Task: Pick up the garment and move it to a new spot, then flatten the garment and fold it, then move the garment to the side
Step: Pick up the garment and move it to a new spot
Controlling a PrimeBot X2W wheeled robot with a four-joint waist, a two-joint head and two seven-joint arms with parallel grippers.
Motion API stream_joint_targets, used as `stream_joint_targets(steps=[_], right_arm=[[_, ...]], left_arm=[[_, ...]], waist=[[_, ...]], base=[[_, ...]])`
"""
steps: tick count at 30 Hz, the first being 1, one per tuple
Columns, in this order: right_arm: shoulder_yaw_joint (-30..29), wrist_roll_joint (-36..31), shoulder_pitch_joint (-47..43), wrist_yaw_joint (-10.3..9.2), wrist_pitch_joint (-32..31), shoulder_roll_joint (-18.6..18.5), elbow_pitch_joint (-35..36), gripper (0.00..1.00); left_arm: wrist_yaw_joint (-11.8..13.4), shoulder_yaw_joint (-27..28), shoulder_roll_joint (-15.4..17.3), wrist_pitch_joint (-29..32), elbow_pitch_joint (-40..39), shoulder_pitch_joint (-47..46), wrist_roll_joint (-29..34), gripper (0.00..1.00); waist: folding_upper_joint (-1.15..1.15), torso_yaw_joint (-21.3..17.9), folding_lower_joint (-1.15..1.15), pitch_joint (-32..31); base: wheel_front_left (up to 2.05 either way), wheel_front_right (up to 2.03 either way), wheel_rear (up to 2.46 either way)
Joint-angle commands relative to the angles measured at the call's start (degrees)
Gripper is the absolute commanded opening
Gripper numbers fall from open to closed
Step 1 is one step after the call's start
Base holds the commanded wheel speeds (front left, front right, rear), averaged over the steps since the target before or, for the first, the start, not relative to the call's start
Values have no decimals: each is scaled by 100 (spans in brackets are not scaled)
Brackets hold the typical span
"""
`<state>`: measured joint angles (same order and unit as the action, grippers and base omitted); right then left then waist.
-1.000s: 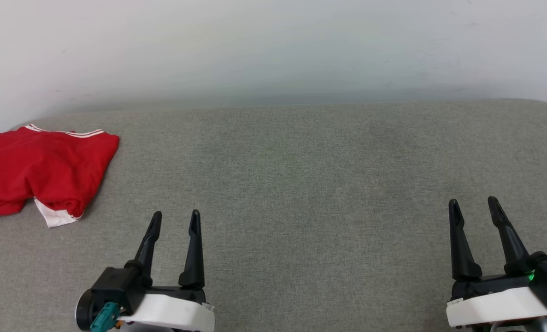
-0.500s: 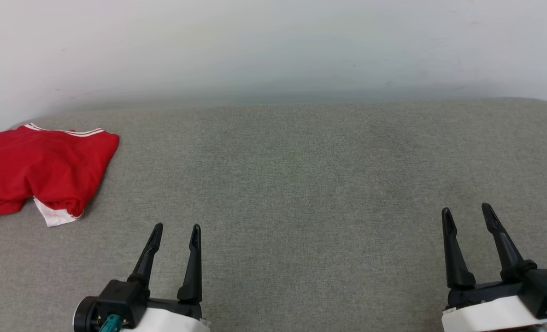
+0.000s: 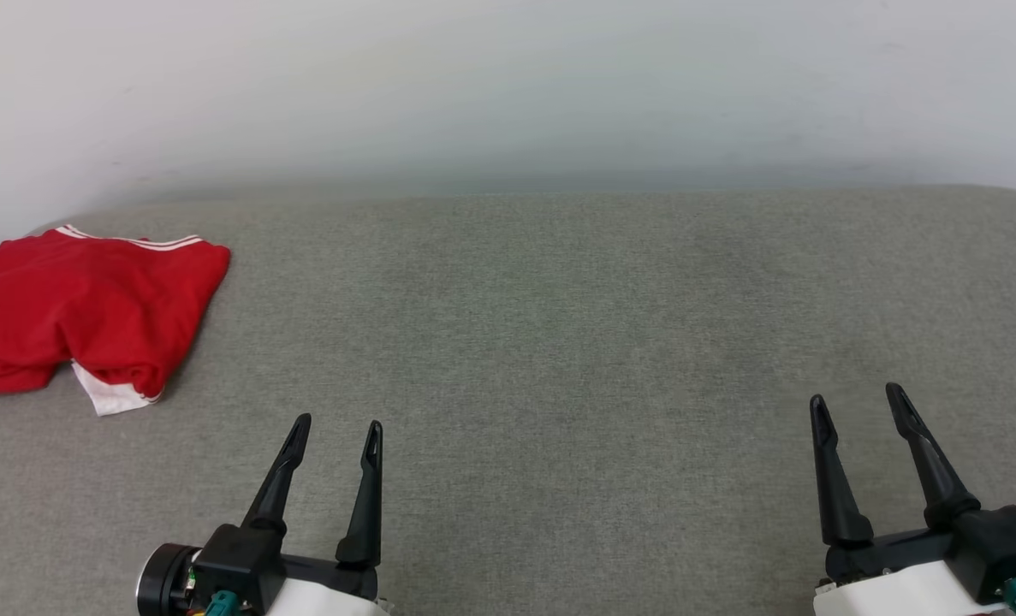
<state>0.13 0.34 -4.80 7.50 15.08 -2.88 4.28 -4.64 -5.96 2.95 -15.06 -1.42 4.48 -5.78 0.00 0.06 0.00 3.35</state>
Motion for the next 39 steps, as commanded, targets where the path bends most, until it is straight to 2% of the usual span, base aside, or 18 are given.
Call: stream_joint_targets(steps=[1,8,30,39], right_arm=[[15,-16,-65,-2,14,1,-1,100],[104,43,-86,-2,13,1,-3,100],[413,178,-141,-2,13,2,-126,100],[454,206,-153,-2,13,1,-162,100]], left_arm=[[-14,-7,-8,-17,-15,47,17,100],[3,-3,-9,-17,-25,12,41,100],[78,167,-9,-17,-80,180,-6,100],[40,161,-10,-17,-98,226,35,100]], waist=[[0,24,0,-2],[0,319,0,28],[0,1969,0,-87],[0,2366,0,-97]], base=[[0,0,0],[0,0,0],[0,0,0],[0,0,0]])
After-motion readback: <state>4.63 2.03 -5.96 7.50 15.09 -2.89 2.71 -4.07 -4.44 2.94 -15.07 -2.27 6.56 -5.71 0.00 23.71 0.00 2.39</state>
